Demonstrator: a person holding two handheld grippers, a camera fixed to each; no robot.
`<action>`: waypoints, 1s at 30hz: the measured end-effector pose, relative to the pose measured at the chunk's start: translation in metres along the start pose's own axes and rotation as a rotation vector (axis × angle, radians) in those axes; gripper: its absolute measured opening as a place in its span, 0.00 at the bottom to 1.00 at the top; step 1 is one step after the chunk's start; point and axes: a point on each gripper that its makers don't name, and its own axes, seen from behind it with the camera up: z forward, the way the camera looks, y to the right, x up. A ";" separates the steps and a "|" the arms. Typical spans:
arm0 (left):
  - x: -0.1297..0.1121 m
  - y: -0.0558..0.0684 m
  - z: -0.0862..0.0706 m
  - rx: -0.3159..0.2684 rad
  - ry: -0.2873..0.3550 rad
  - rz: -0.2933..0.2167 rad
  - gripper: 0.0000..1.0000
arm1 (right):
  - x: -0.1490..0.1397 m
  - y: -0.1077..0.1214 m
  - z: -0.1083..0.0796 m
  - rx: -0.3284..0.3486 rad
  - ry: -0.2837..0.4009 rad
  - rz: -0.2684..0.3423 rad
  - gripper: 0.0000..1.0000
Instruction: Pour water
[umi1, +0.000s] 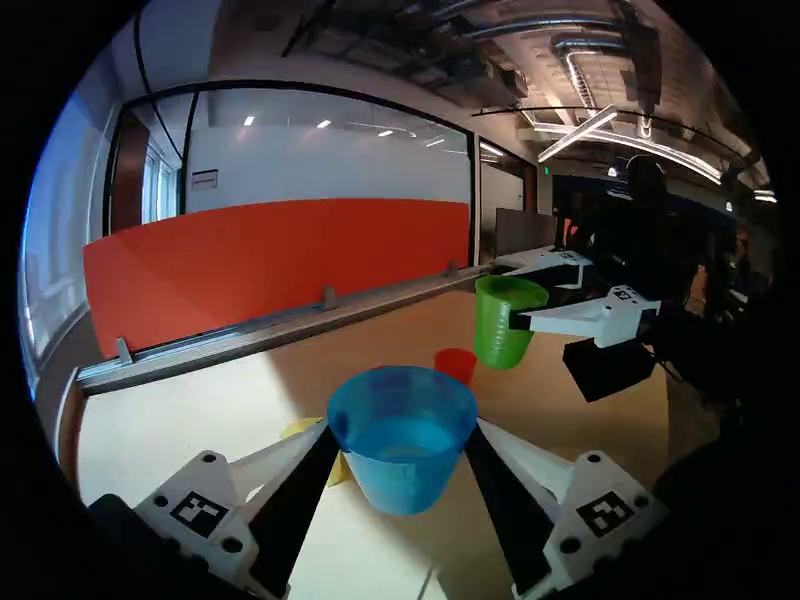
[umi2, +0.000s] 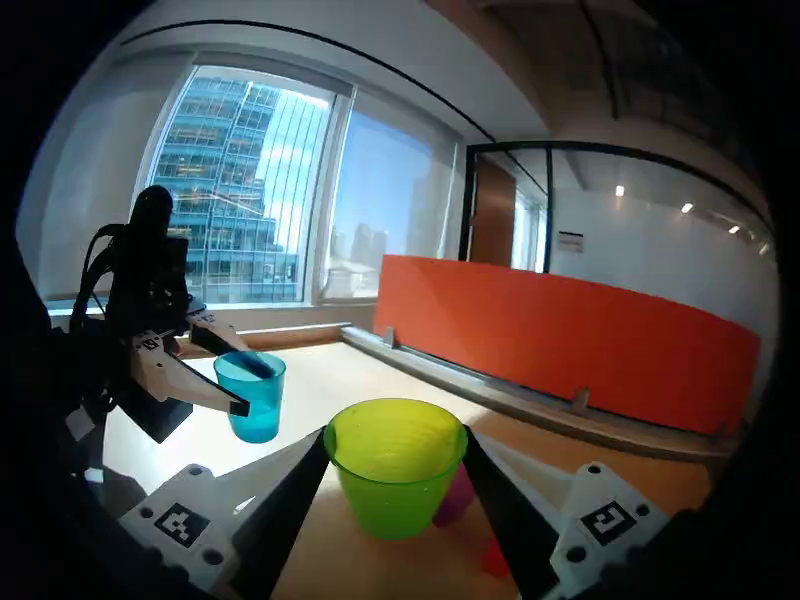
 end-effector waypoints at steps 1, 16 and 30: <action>0.001 0.000 0.000 0.003 0.002 0.001 0.85 | 0.002 -0.001 0.000 0.001 0.005 0.002 0.94; 0.023 -0.007 -0.005 0.037 0.047 0.045 0.85 | 0.014 -0.009 0.002 0.018 0.030 0.023 0.94; 0.046 -0.007 -0.012 0.077 0.077 0.137 0.85 | 0.014 -0.030 0.000 0.069 0.025 0.057 0.94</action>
